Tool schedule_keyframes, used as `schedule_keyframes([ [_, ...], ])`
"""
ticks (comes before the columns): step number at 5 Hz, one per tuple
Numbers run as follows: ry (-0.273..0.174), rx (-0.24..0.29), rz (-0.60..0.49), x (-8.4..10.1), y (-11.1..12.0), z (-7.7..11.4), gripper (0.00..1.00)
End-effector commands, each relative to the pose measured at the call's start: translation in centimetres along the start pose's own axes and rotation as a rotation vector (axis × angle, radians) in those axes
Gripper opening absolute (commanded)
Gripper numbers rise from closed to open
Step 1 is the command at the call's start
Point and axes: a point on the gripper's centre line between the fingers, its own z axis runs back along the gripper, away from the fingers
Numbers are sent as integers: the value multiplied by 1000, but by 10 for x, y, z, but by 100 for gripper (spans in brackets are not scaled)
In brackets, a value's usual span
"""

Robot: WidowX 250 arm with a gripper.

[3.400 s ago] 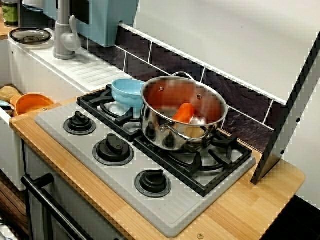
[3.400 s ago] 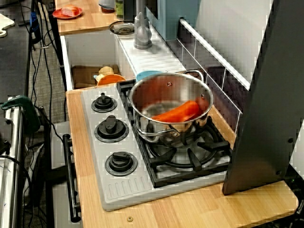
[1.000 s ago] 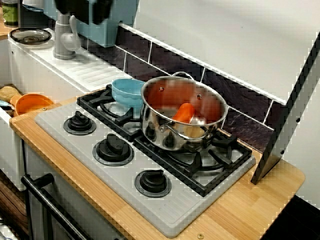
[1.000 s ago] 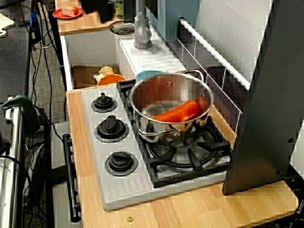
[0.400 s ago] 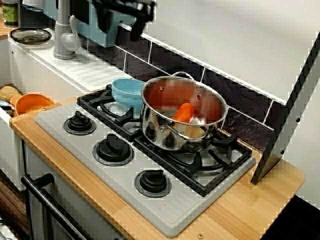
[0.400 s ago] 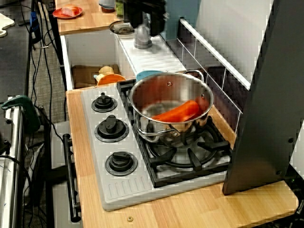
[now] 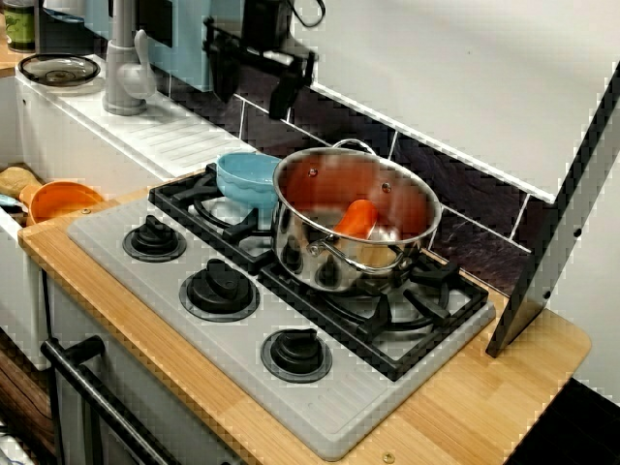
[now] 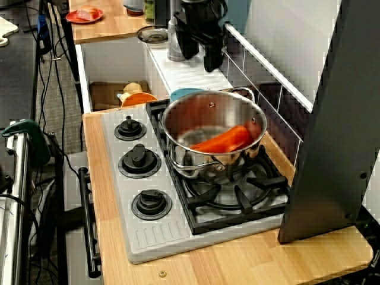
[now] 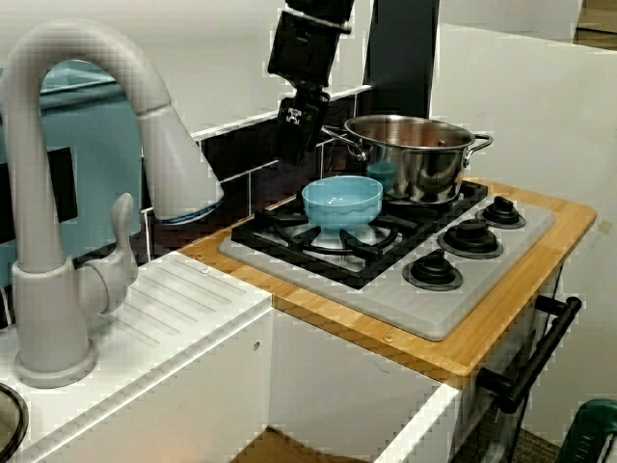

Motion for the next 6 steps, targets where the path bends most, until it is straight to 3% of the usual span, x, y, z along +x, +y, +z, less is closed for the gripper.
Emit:
schedule_keyframes([
  [1, 11, -39, -79, 0, -2, 3, 100],
  [2, 30, -71, -117, -4, 2, 6, 100],
  [3, 1, -97, -117, -10, 6, 4, 100],
  [4, 0, -79, -147, -15, 8, -1, 100],
  [5, -1, -77, -204, -20, 14, 5, 100],
  [6, -6, -92, -189, -26, 18, 7, 100],
])
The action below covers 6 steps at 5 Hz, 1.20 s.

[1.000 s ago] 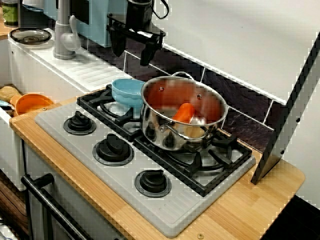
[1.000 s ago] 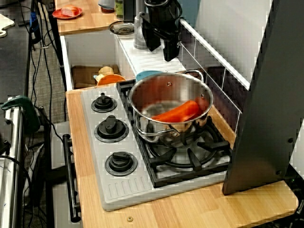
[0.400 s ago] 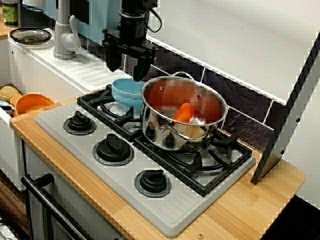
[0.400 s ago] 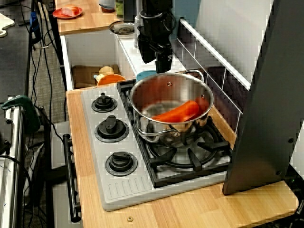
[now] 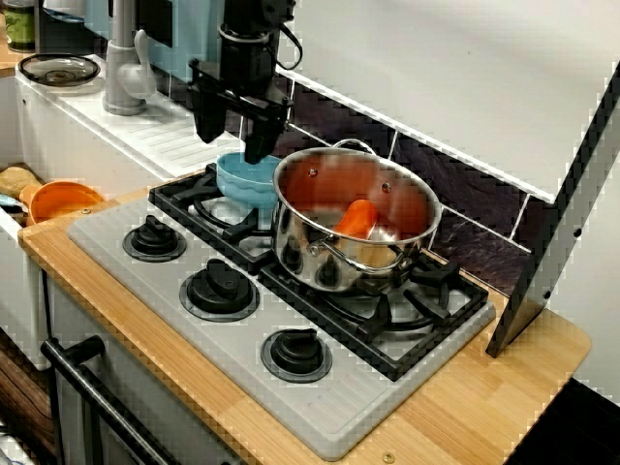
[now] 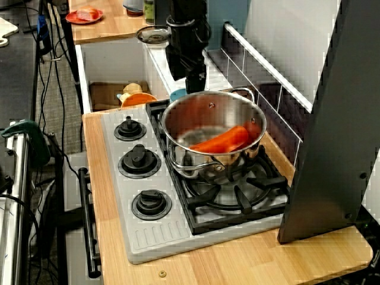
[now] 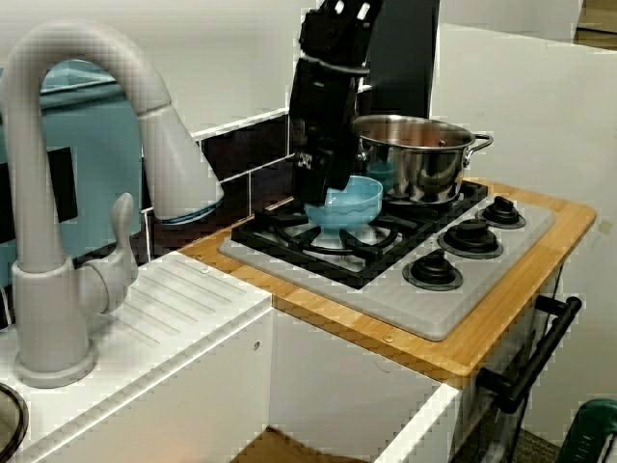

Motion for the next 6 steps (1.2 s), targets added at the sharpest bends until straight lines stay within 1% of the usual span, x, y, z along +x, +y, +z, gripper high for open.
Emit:
schedule_keyframes([
  [1, -81, -19, 22, -5, 10, 21, 100],
  [2, -84, -11, 21, -10, 12, 16, 100],
  [3, -89, -14, 25, -13, 11, 12, 100],
  [5, -83, 7, 24, -12, 12, 0, 100],
  [6, -73, 8, 29, -11, 12, -3, 100],
])
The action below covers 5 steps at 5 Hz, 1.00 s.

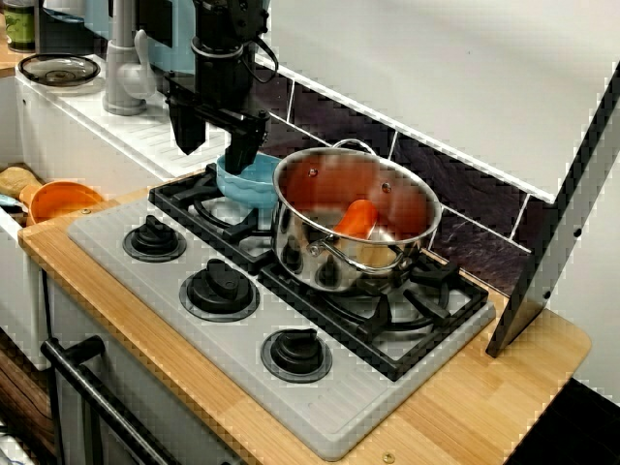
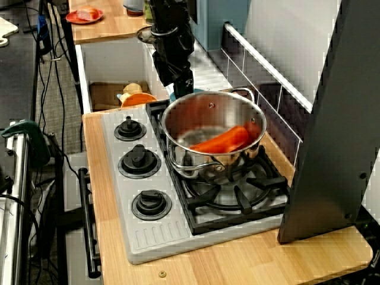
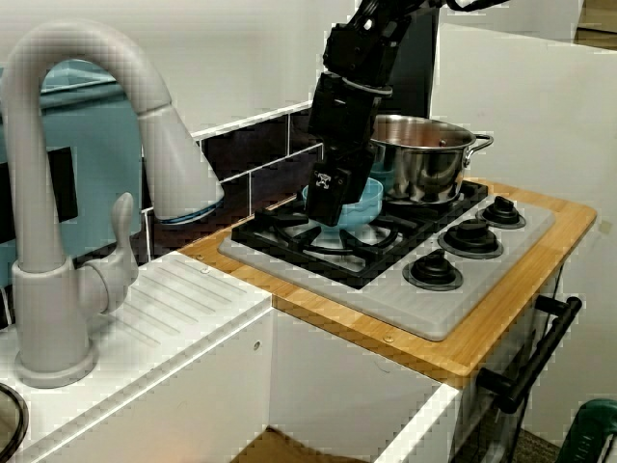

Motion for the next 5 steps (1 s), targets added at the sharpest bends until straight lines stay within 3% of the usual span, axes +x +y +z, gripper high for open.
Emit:
schedule_keyframes([
  [1, -18, 0, 3, 9, 6, 6, 94],
  [2, -13, 2, 5, 9, 7, 5, 100],
  [3, -3, -14, 14, 12, 11, 5, 0],
  [5, -22, -11, 15, 16, 19, 12, 0],
])
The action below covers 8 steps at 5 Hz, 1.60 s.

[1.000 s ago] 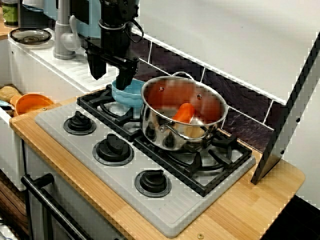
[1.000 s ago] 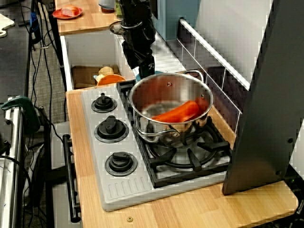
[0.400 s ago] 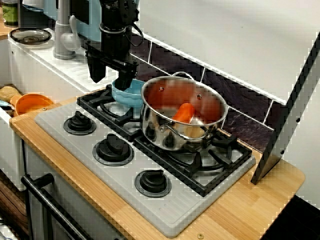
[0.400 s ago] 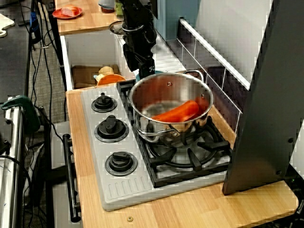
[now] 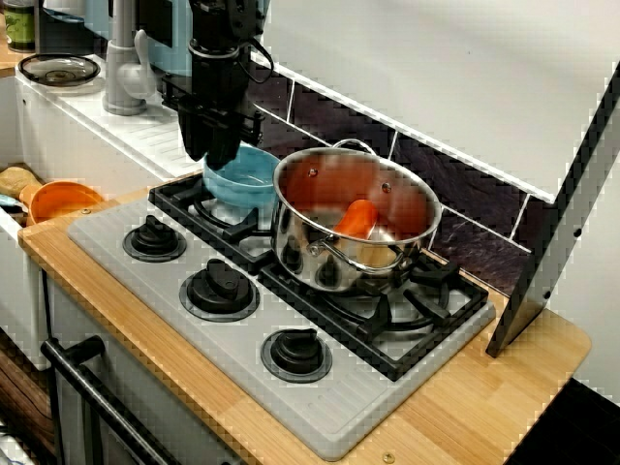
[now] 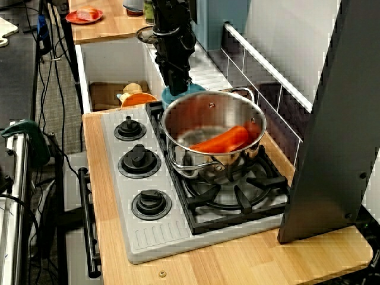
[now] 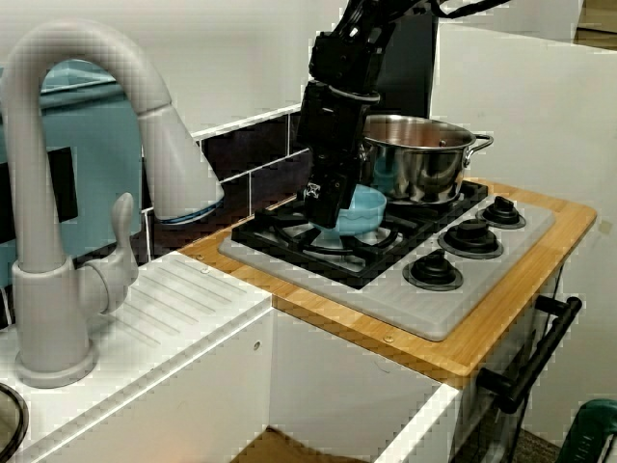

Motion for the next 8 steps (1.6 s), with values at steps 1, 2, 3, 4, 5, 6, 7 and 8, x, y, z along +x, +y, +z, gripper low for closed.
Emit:
schedule_keyframes([
  [1, -56, -15, 7, 11, 15, 27, 0],
  [2, -28, -32, -3, 8, 19, 44, 0],
  [3, 13, -115, 26, 11, 28, 78, 0],
  [4, 6, -153, 38, 12, 34, 107, 0],
  [5, 5, -190, 52, 12, 40, 126, 0],
  [6, 1, -224, 62, 14, 42, 141, 0],
  [7, -12, -250, 67, 13, 40, 155, 0],
  [8, -18, -272, 72, 11, 35, 168, 0],
])
